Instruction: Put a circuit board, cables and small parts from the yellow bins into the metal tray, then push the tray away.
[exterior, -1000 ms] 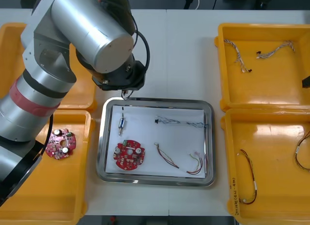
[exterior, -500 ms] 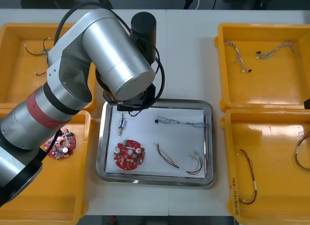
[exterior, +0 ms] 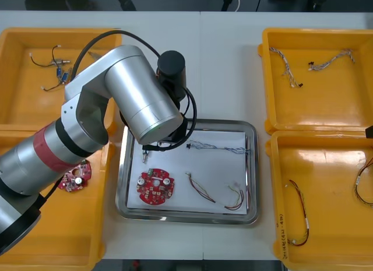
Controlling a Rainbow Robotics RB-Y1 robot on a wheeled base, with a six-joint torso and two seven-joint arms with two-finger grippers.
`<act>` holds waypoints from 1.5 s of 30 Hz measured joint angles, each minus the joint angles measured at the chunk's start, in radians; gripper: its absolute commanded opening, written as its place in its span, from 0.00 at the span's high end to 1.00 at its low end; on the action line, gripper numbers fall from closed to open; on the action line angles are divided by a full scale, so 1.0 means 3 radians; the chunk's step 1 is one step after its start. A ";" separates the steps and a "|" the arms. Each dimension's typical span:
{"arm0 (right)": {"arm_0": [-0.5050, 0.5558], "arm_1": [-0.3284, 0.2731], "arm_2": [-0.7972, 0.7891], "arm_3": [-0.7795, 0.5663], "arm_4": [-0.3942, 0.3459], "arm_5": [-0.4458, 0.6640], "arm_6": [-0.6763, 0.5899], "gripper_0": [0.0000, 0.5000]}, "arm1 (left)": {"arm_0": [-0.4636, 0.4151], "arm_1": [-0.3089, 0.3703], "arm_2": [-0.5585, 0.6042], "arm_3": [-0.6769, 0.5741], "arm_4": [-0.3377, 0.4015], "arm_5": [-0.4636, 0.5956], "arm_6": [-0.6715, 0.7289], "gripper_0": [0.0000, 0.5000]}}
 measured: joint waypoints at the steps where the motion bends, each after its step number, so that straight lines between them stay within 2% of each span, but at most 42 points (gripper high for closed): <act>1: 0.0006 0.0012 -0.0004 -0.0017 0.0001 0.0000 -0.0036 0.00 | 0.0017 0.0012 -0.0022 0.0009 -0.0014 -0.0049 0.0000 1.00; 10: 0.0025 0.0065 -0.0005 -0.0057 0.0005 0.0000 -0.0072 0.00 | 0.0045 0.0042 -0.0234 0.0374 -0.0105 -0.0458 0.0000 1.00; 21: 0.0029 0.0133 -0.0005 -0.0115 0.0036 0.0000 -0.0073 0.00 | 0.0046 0.0044 -0.0343 0.0409 -0.0117 -0.0527 0.0001 0.98; 22: 0.0029 0.0133 -0.0005 -0.0117 0.0036 0.0000 -0.0073 0.00 | 0.0046 0.0044 -0.0354 0.0409 -0.0122 -0.0533 0.0001 0.95; 23: 0.0029 0.0133 -0.0005 -0.0118 0.0036 0.0000 -0.0073 0.00 | 0.0046 0.0044 -0.0364 0.0409 -0.0126 -0.0539 0.0001 0.80; 24: 0.0029 0.0133 -0.0005 -0.0118 0.0036 0.0000 -0.0073 0.00 | 0.0046 0.0044 -0.0373 0.0409 -0.0127 -0.0541 0.0001 0.54; 25: 0.0029 0.0133 -0.0005 -0.0118 0.0036 0.0000 -0.0073 0.00 | 0.0046 0.0045 -0.0379 0.0409 -0.0127 -0.0541 0.0001 0.42; 26: 0.0029 0.0133 -0.0005 -0.0118 0.0036 0.0000 -0.0073 0.00 | 0.0047 0.0045 -0.0383 0.0409 -0.0127 -0.0543 0.0002 0.19; 27: 0.0030 0.0133 -0.0005 -0.0118 0.0036 0.0000 -0.0073 0.00 | 0.0047 0.0045 -0.0387 0.0409 -0.0127 -0.0547 0.0002 0.03; 29: 0.0030 0.0134 -0.0005 -0.0118 0.0036 0.0000 -0.0073 0.00 | 0.0052 0.0045 -0.0394 0.0409 -0.0130 -0.0569 0.0003 0.00; 45: 0.0030 0.0134 -0.0005 -0.0130 0.0036 0.0000 -0.0073 0.00 | 0.0064 0.0075 -0.0374 0.0401 -0.0132 -0.0577 0.0017 0.00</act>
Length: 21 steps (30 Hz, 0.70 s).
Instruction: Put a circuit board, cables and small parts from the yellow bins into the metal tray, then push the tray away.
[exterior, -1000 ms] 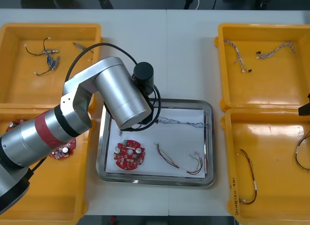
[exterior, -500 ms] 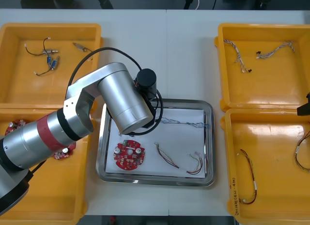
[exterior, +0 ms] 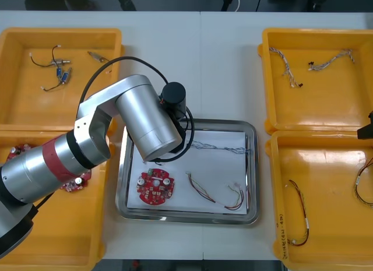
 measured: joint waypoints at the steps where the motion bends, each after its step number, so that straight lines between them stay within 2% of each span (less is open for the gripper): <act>1: 0.0000 0.0000 0.0000 -0.0001 0.0000 0.0000 0.0000 0.00 | 0.0000 0.0004 0.0024 -0.0012 0.0020 0.0034 0.0000 0.00; 16: 0.0001 0.0001 0.0000 -0.0004 -0.0001 0.0000 0.0000 0.00 | 0.0000 0.0112 0.0936 -0.0803 0.0617 0.1016 0.0000 0.00; 21: 0.0001 0.0001 0.0000 -0.0004 -0.0001 0.0000 0.0000 0.00 | -0.0006 0.0201 0.1250 -0.0838 0.0915 0.1091 0.0000 0.00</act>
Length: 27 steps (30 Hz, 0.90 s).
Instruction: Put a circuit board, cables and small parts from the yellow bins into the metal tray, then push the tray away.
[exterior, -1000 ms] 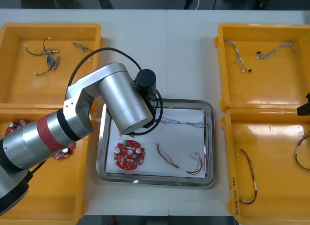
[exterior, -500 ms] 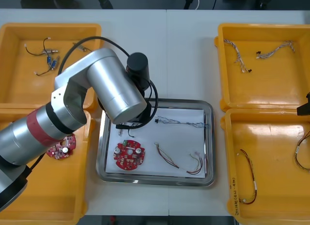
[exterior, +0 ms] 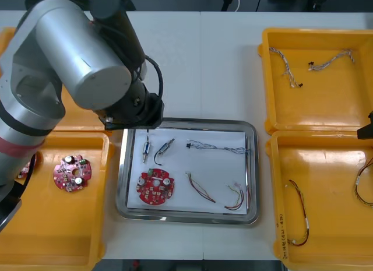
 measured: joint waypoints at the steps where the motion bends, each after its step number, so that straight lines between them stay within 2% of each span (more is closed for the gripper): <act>1: 0.0000 0.0000 0.0000 0.0000 0.0000 0.0000 0.0000 0.00 | -0.0001 0.0021 0.0062 0.0000 0.0047 0.0000 0.0000 0.00; 8: -0.0003 0.0000 0.0000 -0.0007 -0.0057 0.0000 0.0000 0.00 | -0.0007 0.0188 0.0392 0.0000 0.0225 0.0005 -0.0009 0.00; 14: -0.0125 -0.0001 0.0067 -0.0016 -0.0117 0.0000 0.0000 0.00 | -0.0007 0.0404 0.0617 0.0050 0.0489 0.0007 -0.0143 0.00; 18: -0.0339 -0.0001 0.0281 -0.0016 -0.0172 0.0000 0.0000 0.00 | -0.0008 0.0534 0.0785 0.0177 0.0603 0.0008 -0.0448 0.00; 24: -0.0690 -0.0001 0.0638 -0.0016 -0.0430 0.0000 0.0000 0.00 | -0.0009 0.0690 0.1004 0.0381 0.0615 0.0009 -0.1153 0.00; 27: -0.0807 -0.0002 0.0769 -0.0032 -0.0507 0.0000 0.0000 0.00 | -0.0006 0.0734 0.1146 0.0437 0.0613 0.0012 -0.1315 0.00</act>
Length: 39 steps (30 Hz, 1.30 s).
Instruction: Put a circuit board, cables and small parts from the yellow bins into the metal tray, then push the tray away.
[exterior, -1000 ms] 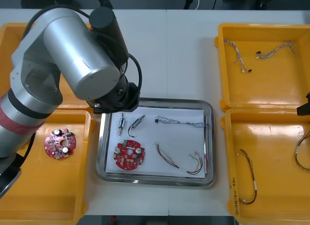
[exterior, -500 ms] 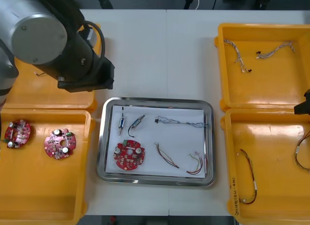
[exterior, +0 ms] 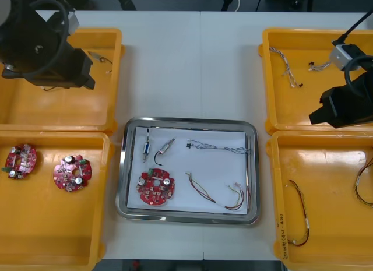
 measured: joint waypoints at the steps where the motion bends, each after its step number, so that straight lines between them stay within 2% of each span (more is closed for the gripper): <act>1: -0.0029 0.0000 0.0043 -0.0020 -0.0002 0.0000 0.0000 0.00 | 0.0010 0.0011 0.0057 0.0002 -0.0004 0.0002 -0.0004 0.00; 6: -0.0136 0.0000 0.0291 -0.0162 0.0002 0.0000 0.0000 0.00 | 0.0073 0.0078 0.0252 0.0002 -0.0020 0.0003 -0.0008 0.00; 13: -0.0432 0.0022 0.0868 -0.0233 0.0031 0.0000 0.0001 0.00 | 0.0314 0.0208 0.0513 -0.0034 -0.0020 0.0003 -0.0048 0.00; 27: -0.0954 0.0609 0.1821 -0.0238 0.0342 0.0000 0.0068 0.00 | 0.0925 0.0374 0.0990 -0.0350 -0.0018 0.0003 -0.0086 0.00; 34: -0.1064 0.0860 0.2162 -0.0120 0.0498 0.0000 0.0867 0.00 | 0.1212 0.0376 0.1160 -0.0579 -0.0018 0.0003 -0.0090 0.00; 39: -0.1068 0.0998 0.2361 -0.0117 0.0700 -0.0035 0.1039 0.00 | 0.1355 0.0376 0.1207 -0.0720 -0.0013 0.0003 -0.0118 0.00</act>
